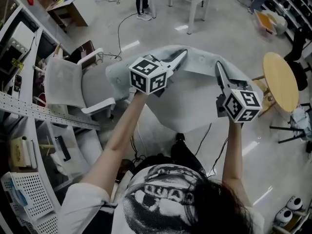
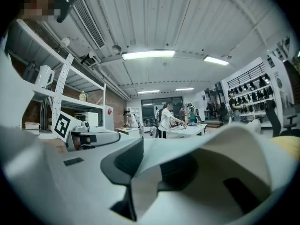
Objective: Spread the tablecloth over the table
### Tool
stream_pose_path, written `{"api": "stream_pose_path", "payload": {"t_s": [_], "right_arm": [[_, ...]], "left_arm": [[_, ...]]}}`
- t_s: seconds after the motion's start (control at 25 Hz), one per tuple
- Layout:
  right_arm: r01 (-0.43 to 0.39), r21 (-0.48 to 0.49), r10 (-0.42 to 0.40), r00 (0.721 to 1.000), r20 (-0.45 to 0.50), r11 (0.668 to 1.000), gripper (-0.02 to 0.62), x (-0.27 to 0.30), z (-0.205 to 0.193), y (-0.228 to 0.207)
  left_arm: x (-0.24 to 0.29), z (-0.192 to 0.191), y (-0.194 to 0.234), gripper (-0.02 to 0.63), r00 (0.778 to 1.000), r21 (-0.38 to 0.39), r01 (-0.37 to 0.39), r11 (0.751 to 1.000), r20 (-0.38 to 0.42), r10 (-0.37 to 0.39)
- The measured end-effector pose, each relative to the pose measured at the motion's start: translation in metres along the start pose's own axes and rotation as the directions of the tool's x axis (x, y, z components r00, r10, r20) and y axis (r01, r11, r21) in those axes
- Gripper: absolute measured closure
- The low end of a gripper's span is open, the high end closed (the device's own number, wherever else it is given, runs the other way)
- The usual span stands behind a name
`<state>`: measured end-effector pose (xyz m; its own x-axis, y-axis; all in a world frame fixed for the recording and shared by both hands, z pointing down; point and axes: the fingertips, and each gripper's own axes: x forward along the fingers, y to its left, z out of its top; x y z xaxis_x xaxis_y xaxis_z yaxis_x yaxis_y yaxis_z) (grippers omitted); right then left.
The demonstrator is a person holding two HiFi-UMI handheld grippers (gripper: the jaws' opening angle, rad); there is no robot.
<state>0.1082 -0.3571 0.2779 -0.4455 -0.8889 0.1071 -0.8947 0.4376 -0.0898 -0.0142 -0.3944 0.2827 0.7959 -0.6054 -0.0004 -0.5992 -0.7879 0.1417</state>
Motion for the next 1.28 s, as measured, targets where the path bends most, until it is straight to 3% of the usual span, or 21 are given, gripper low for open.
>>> {"api": "stream_pose_path", "payload": {"t_s": [0.72,1.12,1.28], "right_arm": [[-0.066,-0.035,0.068,0.995,0.076,0.997,0.503,0.133,0.085,-0.131],[-0.097,-0.116,0.115,0.98,0.163,0.989,0.503,0.182,0.155,-0.17],[-0.098,-0.156,0.127,0.973,0.194,0.983,0.503,0.192,0.18,-0.172]], "left_arm": [[0.163,0.078,0.104,0.531,0.999,0.025,0.006,1.0,0.038,-0.007],[0.217,0.146,0.141,0.528,0.997,0.167,-0.019,0.986,0.077,0.006],[0.225,0.17,0.149,0.528,0.996,0.191,-0.018,0.981,0.084,0.001]]}}
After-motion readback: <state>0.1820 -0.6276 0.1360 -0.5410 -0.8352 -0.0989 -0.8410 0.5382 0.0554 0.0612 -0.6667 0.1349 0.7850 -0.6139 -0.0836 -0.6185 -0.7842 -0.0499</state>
